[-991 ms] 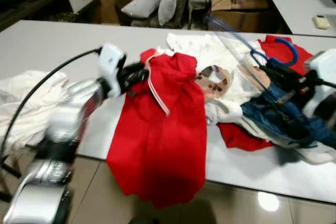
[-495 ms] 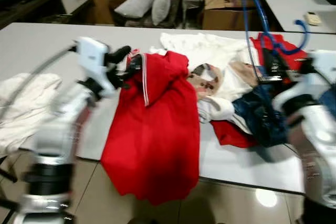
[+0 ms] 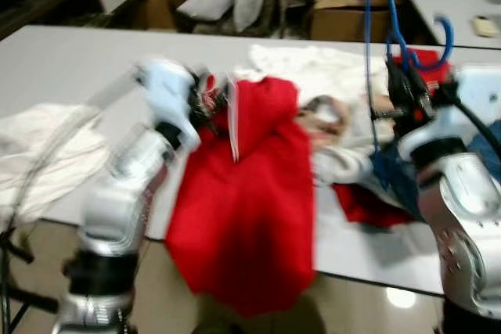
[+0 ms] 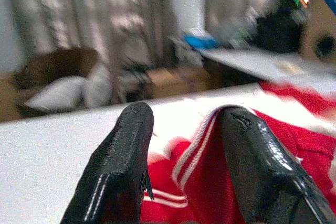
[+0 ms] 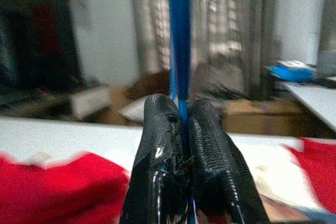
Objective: Hang hanger
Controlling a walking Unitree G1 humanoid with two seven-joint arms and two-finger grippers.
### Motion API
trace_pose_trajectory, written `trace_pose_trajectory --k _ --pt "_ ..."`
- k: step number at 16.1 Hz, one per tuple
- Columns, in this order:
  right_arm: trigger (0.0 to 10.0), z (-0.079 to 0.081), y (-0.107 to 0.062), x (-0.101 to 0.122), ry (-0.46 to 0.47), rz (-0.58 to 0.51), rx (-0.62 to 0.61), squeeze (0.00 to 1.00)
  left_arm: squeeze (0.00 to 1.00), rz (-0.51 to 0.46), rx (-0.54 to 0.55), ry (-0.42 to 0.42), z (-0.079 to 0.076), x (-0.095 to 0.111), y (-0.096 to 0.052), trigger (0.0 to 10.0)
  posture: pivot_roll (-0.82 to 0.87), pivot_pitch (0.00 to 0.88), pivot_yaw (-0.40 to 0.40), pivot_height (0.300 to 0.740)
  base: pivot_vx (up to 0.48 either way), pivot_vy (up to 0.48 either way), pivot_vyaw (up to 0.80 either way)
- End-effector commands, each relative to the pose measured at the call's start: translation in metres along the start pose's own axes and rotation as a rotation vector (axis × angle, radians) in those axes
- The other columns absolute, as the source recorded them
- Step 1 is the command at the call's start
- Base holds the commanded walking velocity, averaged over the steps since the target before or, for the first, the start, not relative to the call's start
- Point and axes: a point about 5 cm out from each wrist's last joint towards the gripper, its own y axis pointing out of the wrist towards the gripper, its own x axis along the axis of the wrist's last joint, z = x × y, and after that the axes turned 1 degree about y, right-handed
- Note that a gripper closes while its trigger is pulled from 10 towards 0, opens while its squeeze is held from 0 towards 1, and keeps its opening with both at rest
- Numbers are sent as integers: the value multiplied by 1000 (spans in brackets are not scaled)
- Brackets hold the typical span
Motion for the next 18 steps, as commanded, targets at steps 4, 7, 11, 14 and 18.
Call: trace_pose_trajectory --k 4,7,11,14,18 --pt "10000 10 3 32 81 -121 86 0 0 -61 36 60 10 25 4 10000 21 0 93 740 0 380 0" --pt "10000 13 10 44 78 -160 115 0 0 -39 6 69 7 28 3 10000 22 0 90 740 0 381 0" --pt "10000 20 7 38 94 -110 169 0 0 29 5 71 9 16 3 10000 25 0 103 740 0 381 0" --pt "10000 35 1 10 37 47 259 0 0 177 58 160 13 -20 -10 10000 39 0 89 740 0 385 0" --pt "10000 36 -5 -1 50 123 251 0 0 257 81 140 7 -46 -24 10000 7 0 76 740 0 381 0"
